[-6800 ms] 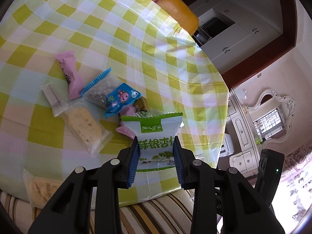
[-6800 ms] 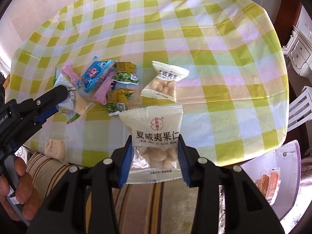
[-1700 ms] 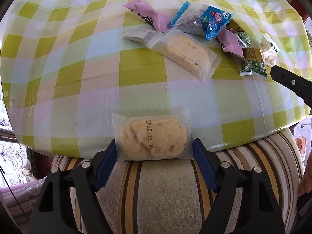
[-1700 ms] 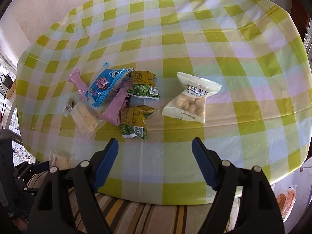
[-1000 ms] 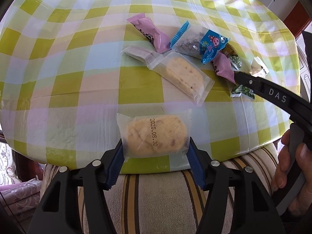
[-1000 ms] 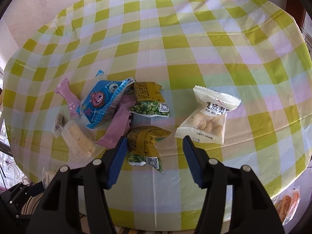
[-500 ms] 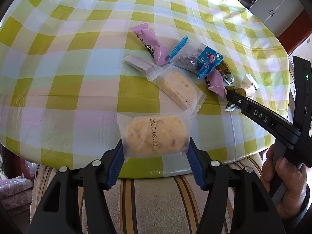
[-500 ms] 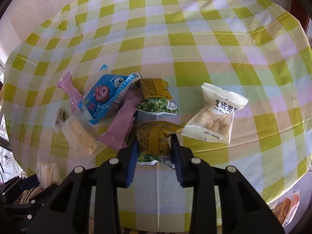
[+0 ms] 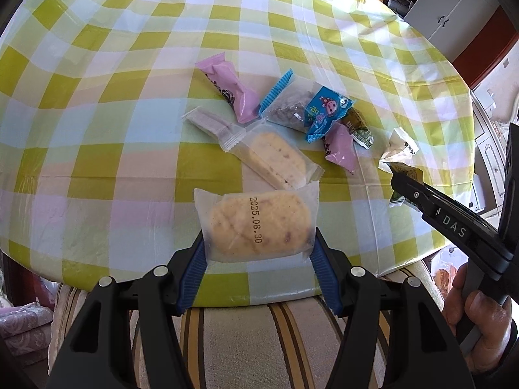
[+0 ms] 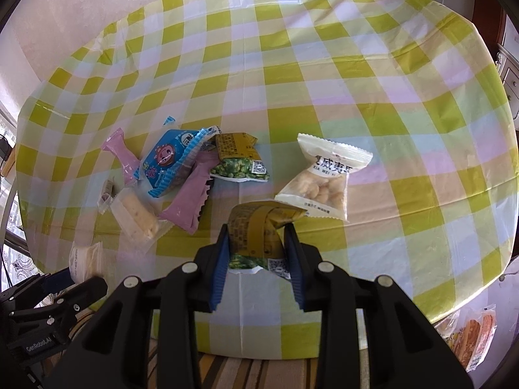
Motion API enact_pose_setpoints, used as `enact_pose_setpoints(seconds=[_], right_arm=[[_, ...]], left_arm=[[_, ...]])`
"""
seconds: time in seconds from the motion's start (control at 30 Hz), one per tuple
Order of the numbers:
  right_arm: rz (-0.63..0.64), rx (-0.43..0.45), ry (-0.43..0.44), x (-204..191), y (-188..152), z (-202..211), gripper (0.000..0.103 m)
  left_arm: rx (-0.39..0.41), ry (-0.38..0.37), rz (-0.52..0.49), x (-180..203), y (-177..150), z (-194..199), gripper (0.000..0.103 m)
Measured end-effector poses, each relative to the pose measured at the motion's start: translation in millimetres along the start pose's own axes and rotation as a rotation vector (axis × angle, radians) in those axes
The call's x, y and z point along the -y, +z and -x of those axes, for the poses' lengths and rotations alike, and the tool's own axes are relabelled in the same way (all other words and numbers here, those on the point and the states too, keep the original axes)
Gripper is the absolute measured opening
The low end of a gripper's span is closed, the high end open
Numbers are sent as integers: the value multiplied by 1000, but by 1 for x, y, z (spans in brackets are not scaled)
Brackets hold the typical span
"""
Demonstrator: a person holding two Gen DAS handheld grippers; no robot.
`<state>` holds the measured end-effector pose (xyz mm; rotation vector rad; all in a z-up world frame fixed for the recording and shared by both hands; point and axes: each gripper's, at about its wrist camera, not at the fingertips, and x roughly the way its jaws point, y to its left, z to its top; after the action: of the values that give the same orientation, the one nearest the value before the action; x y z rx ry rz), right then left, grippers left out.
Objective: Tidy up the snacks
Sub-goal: 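Carry both bags over the white box and open both tools to drop them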
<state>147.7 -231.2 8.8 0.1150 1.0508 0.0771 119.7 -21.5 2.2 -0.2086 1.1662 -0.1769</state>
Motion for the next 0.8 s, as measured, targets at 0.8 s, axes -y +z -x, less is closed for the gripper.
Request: enact_pose_setpoints(seconds=[0.8], right_arm=[[-148, 34, -142, 114, -36, 59, 33]], left_arm=[[-21, -131, -266, 132, -3, -13, 59]])
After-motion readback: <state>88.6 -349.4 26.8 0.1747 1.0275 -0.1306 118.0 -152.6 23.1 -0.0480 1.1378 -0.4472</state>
